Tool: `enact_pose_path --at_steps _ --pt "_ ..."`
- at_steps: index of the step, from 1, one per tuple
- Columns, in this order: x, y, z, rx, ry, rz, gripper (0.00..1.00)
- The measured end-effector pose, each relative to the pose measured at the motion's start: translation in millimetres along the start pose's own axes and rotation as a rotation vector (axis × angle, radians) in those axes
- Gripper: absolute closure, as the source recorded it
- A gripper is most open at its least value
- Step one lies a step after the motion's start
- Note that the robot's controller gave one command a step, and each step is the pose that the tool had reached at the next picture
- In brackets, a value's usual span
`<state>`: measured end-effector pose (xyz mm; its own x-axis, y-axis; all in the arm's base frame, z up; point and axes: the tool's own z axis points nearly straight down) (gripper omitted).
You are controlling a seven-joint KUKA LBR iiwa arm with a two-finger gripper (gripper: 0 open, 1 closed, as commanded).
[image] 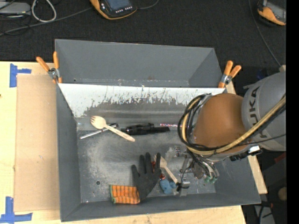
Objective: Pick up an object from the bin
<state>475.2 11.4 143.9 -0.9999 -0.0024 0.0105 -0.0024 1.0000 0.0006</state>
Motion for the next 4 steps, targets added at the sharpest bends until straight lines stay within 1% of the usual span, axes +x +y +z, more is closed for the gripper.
enact_pose_path --at_steps 1,2,3,4 --pt "-1.8 -0.1 -4.1 0.000 -0.008 0.000 0.00" --pt "-11.1 44.2 61.6 0.001 -0.007 -0.318 0.00" --pt "-2.5 49.9 27.9 0.001 -0.006 -0.345 0.00" --pt "-11.9 96.1 38.7 0.002 -0.017 -0.634 0.00"
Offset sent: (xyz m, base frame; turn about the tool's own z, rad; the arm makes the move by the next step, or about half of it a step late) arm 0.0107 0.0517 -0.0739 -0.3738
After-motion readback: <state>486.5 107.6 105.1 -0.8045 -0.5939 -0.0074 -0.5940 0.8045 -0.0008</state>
